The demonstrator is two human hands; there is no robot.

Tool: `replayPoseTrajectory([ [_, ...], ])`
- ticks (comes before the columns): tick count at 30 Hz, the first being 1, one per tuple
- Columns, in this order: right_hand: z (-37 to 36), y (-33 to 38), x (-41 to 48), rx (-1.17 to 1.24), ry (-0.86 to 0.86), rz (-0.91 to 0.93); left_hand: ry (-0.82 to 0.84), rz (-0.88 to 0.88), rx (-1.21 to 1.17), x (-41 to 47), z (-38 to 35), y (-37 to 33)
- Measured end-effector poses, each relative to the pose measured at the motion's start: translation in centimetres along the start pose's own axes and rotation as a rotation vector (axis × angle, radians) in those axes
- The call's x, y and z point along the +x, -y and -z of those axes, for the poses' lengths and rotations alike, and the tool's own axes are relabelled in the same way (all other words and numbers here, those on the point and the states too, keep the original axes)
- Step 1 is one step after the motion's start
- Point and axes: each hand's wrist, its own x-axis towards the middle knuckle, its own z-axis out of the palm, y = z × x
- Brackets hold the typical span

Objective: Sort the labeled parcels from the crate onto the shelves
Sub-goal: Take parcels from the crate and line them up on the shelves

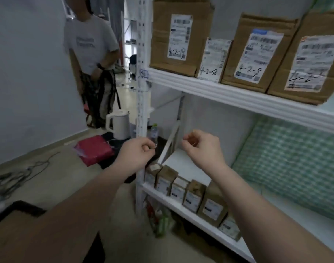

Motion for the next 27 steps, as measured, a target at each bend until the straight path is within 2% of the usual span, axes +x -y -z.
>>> replayPoseTrajectory([
  [5,-10.7,6.6,-5.4,0.063,0.314,-0.019,-0.028,0.183,0.105,-7.5,8.3,10.5],
  [11,-22.1,12.0,-12.6,0.066,0.57,-0.04,0.005,0.439,0.191,-16.5,15.9,22.4],
  [15,-27.3,13.3,-16.4,0.025,0.738,-0.114,0.011,0.585,0.077,-21.9,17.8,28.4],
  [22,-34.5,12.1,-19.3,-0.096,0.924,-0.219,0.111,0.761,0.053,-25.4,17.6,34.7],
  [27,-39.3,9.9,-19.4,0.009,0.897,-0.538,0.21,0.818,0.054,-25.4,16.2,37.9],
])
